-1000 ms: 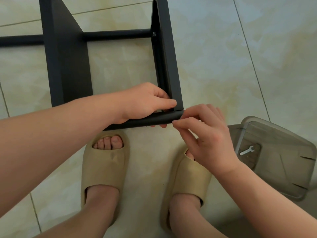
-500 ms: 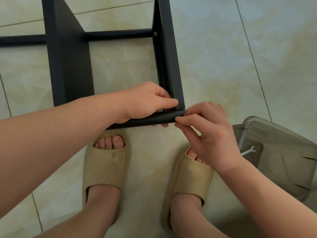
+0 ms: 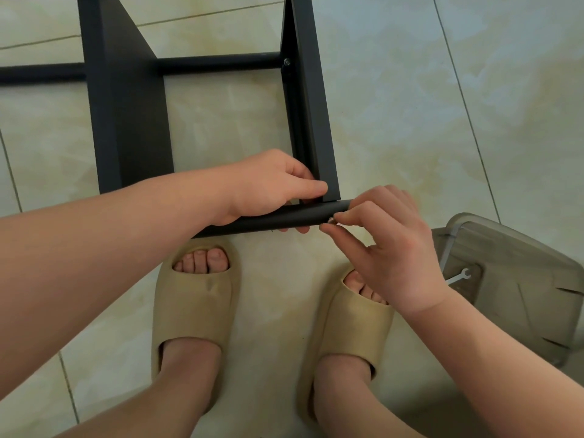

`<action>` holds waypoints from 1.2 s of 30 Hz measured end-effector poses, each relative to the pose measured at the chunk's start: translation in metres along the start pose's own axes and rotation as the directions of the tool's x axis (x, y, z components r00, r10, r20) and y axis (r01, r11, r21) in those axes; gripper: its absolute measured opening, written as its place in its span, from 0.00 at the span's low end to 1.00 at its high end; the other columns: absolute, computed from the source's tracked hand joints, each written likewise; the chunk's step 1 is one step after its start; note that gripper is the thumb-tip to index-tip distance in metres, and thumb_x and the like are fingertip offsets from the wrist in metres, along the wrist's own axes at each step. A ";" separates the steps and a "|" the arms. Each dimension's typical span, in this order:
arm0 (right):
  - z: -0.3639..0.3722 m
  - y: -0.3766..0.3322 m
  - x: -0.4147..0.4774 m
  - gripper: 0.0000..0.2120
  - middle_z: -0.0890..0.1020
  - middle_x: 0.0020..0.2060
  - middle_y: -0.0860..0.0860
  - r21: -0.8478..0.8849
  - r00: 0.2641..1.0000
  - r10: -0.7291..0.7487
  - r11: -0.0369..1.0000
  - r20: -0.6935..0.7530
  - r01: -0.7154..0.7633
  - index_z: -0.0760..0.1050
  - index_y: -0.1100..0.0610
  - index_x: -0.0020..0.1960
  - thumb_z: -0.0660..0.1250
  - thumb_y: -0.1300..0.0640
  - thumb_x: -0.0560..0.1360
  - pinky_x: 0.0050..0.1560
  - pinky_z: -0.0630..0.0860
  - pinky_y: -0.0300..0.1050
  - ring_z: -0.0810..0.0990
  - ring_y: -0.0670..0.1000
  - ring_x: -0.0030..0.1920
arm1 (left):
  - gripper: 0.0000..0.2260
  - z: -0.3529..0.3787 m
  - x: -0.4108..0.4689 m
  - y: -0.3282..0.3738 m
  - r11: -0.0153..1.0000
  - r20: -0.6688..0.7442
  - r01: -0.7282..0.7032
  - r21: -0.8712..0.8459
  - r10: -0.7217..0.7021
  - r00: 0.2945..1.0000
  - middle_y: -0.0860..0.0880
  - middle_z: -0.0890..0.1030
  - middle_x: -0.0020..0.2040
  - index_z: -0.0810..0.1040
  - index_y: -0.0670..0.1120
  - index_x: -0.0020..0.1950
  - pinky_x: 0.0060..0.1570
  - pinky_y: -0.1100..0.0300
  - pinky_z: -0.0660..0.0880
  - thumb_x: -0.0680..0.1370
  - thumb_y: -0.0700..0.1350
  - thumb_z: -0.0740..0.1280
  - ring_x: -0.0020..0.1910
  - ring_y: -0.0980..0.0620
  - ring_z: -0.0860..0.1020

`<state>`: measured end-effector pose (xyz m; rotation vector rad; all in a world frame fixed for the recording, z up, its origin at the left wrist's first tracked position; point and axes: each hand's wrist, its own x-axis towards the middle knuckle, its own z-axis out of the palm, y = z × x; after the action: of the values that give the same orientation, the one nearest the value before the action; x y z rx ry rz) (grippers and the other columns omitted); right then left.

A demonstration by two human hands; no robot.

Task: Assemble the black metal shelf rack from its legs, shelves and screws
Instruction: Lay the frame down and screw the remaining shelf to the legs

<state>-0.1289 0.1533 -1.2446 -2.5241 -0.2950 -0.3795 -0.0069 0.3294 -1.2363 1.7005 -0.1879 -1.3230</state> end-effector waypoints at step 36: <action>-0.004 -0.001 -0.001 0.07 0.80 0.42 0.52 0.023 0.996 -0.006 1.000 0.085 0.004 0.83 0.59 0.47 0.74 0.55 0.76 0.42 0.69 0.57 0.76 0.58 0.39 | 0.11 0.000 -0.002 0.002 1.000 -0.017 -0.021 -0.002 0.021 1.000 0.45 0.86 0.40 0.82 0.45 0.45 0.39 0.55 0.81 0.81 0.50 0.67 0.40 0.48 0.86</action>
<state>-0.1307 0.1513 -1.2414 -2.5219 -0.3363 -0.2693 -0.0072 0.3292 -1.2333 1.7026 -0.1937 -1.2930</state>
